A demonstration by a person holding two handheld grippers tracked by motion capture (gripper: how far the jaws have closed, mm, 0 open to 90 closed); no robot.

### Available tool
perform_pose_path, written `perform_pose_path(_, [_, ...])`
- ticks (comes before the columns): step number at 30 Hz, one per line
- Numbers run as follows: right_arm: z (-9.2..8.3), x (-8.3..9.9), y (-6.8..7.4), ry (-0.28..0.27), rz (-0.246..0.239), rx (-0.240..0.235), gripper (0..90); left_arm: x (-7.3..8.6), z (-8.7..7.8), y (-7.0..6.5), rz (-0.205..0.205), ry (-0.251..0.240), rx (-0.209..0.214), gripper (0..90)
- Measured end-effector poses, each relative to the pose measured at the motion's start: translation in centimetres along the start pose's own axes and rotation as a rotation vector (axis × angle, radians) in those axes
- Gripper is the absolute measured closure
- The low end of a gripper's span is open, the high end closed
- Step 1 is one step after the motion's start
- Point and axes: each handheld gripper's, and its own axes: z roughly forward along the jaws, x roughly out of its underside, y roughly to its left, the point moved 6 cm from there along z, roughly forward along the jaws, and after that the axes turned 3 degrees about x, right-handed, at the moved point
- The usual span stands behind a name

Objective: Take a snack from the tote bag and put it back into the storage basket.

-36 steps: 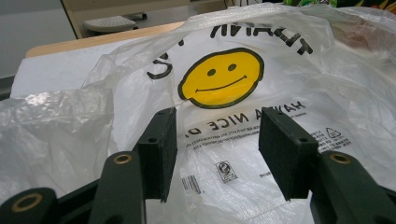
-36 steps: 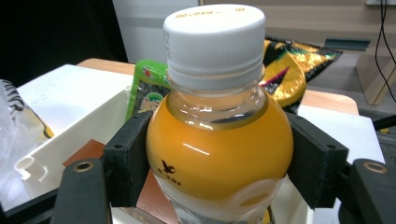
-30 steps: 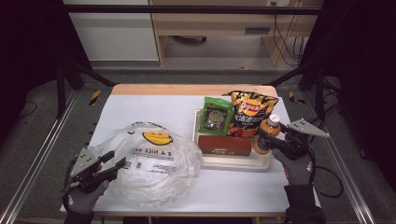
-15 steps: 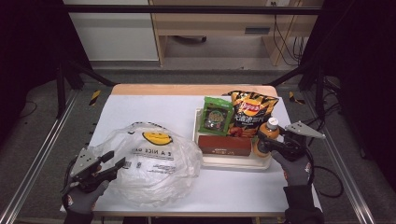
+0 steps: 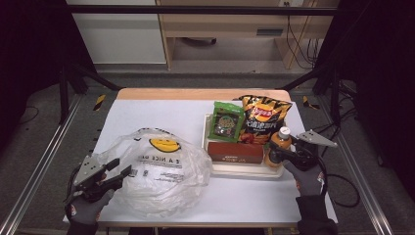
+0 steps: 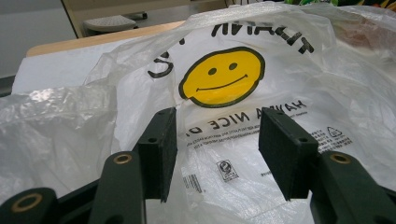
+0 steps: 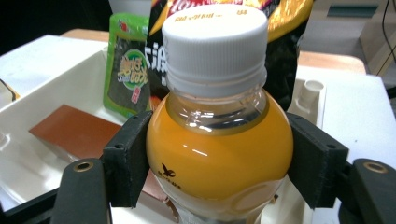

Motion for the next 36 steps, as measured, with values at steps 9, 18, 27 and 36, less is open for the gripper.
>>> perform_pose_path(9, [0.3,0.8,-0.2,0.015,0.005,-0.004,30.5,0.0,0.0,0.0,0.0,0.001,0.0,46.5])
perform_pose_path(18, [0.4,1.3,-0.4,0.02,0.02,-0.007,30.3,0.0,0.0,0.0,0.0,0.0,-0.001,45.8])
perform_pose_path(27, [0.4,1.3,-0.2,0.007,0.006,0.013,26.0,-0.1,-0.1,0.2,0.0,-0.003,-0.003,43.2])
perform_pose_path(36, [-0.4,1.4,0.1,-0.025,-0.025,0.037,13.7,-0.2,-0.5,0.5,-0.006,-0.014,-0.009,40.5])
